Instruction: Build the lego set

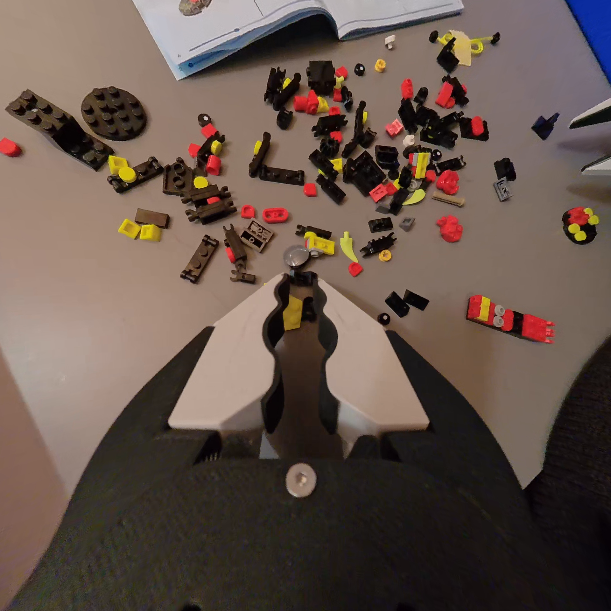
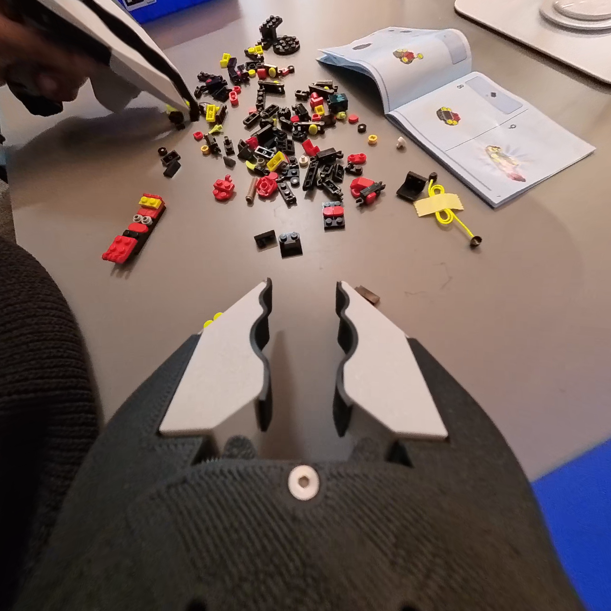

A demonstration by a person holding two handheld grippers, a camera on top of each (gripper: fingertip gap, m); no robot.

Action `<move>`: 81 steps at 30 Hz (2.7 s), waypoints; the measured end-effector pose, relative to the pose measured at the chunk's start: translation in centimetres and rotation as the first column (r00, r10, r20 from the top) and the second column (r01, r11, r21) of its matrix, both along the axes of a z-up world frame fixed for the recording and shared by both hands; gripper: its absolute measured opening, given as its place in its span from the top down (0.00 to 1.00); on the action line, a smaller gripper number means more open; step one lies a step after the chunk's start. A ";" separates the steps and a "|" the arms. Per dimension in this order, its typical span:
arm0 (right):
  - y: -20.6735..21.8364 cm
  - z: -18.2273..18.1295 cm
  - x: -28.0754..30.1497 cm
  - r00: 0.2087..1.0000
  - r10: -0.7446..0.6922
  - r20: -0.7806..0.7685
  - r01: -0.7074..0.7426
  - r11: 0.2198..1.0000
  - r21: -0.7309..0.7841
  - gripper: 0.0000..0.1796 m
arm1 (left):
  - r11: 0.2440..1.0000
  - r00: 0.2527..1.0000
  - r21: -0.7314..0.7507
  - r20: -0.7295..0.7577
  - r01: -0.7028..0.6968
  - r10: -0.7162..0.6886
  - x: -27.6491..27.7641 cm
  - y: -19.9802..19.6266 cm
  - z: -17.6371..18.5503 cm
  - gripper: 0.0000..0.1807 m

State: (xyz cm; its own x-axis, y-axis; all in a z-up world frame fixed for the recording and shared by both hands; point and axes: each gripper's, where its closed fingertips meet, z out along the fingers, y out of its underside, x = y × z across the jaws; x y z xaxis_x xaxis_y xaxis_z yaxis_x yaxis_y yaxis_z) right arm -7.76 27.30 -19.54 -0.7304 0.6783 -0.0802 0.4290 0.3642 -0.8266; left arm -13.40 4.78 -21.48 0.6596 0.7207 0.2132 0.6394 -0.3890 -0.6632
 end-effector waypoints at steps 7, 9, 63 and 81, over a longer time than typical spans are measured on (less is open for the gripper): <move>0.0 0.0 0.0 1.000 0.000 0.002 0.000 1.000 0.001 0.79 | 0.992 0.999 0.123 0.020 -0.037 0.035 -0.3 0.0 1.2 0.98; 0.0 -0.1 0.0 1.000 0.001 0.002 -0.001 1.000 0.002 0.79 | 0.989 0.999 0.145 0.031 -0.037 0.033 -0.3 0.1 1.3 0.96; 0.3 0.1 0.0 1.000 -0.012 0.015 0.013 1.000 -0.023 0.78 | 0.963 0.972 0.135 -0.068 0.231 -0.224 2.0 5.8 1.7 0.84; -0.1 0.8 0.0 1.000 0.006 -0.027 -0.007 0.999 -0.039 0.78 | 0.956 0.988 0.255 -0.086 0.148 -0.130 0.7 4.6 3.8 0.85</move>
State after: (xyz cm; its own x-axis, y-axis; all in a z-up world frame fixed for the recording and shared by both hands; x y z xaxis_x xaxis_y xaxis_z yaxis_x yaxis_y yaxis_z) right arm -7.76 27.16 -18.77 -0.7370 0.6703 -0.0865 0.4039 0.3342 -0.8516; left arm -12.67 9.33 -17.68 0.7686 0.5467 0.3322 0.5415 -0.2795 -0.7929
